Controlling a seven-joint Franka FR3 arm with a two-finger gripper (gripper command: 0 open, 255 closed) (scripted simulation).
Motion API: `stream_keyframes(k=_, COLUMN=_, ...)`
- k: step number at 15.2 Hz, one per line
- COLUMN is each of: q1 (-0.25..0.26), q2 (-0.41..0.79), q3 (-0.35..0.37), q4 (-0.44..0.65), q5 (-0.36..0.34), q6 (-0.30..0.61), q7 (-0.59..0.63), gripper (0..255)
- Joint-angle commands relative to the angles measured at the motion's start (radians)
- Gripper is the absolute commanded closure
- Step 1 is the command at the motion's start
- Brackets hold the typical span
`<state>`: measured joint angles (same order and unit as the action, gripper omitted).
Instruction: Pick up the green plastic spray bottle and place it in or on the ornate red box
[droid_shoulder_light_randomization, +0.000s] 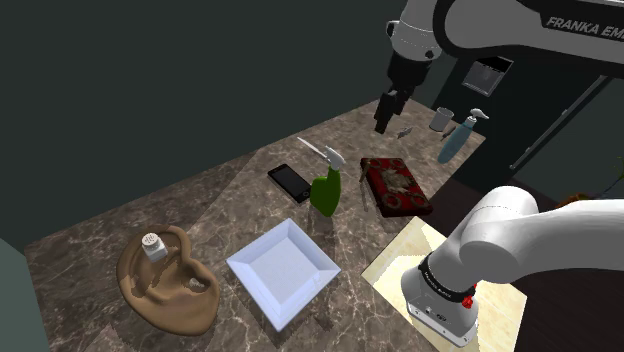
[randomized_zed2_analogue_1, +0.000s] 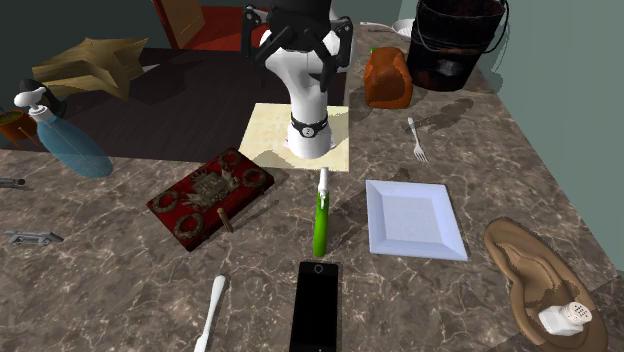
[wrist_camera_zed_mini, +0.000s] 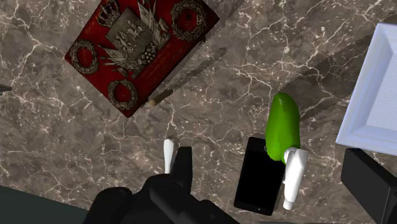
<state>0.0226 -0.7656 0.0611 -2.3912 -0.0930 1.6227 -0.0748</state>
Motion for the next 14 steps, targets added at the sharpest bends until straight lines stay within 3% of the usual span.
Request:
stream_keyframes(k=1, q1=0.0, q2=0.0, q3=0.0, q4=0.0, q5=0.0, q6=0.0, q7=0.0, gripper=0)
stream_keyframes(k=12, q1=0.002, q2=0.282, q3=0.041, q4=-0.074, q5=0.155, q6=0.335, q7=0.195, gripper=0)
stream_keyframes(k=14, q1=0.002, q2=0.289, q3=0.042, q4=-0.096, q5=0.156, q6=0.364, q7=0.195, gripper=0)
